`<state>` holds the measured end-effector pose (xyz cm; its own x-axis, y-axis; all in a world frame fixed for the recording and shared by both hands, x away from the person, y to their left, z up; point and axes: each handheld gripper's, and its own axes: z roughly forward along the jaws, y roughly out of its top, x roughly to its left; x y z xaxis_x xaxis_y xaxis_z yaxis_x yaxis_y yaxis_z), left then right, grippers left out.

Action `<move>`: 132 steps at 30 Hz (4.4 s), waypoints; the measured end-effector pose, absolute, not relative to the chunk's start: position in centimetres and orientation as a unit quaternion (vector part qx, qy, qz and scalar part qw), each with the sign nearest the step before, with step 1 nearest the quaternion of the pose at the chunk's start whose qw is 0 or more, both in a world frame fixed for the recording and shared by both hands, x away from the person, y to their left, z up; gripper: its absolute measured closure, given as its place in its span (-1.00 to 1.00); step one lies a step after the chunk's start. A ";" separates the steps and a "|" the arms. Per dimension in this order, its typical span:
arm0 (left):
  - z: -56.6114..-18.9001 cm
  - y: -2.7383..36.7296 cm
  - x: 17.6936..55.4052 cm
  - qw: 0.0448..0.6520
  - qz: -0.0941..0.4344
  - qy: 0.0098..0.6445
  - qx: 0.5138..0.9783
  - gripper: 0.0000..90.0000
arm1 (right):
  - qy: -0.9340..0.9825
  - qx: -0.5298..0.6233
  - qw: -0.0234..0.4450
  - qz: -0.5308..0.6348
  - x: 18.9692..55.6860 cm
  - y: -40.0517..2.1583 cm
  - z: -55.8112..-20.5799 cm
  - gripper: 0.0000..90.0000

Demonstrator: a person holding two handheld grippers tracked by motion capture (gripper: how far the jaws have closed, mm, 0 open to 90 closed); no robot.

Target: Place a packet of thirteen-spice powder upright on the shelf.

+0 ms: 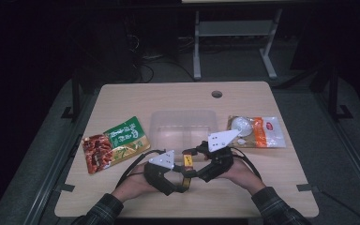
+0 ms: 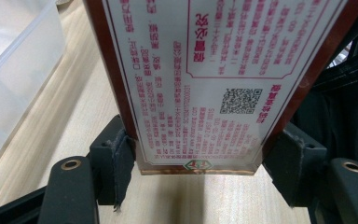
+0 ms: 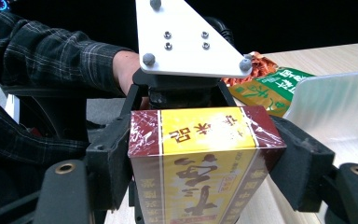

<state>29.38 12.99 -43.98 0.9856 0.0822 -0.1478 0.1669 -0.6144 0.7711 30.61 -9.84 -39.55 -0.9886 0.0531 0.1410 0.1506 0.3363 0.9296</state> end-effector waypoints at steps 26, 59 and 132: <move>-44.5 15.8 28.1 0.406 -0.006 0.146 0.902 -0.56 | -0.833 -0.075 -0.006 -0.549 30.2 -9.5 -38.8 -0.33; -45.3 17.7 27.2 0.392 0.029 0.172 0.903 -0.56 | -0.828 -0.059 -0.034 -0.557 34.3 -10.4 -34.0 -0.33; -45.6 17.9 27.1 0.390 0.017 0.179 0.903 -0.56 | -0.868 -0.071 -0.020 -0.490 42.7 -8.5 -37.9 -0.34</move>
<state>27.09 17.94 -45.55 0.9356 0.3362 -0.1080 0.3090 -0.6312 0.7114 42.74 -8.46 -37.89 -0.9891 0.1429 0.0343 0.1032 0.5092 0.8545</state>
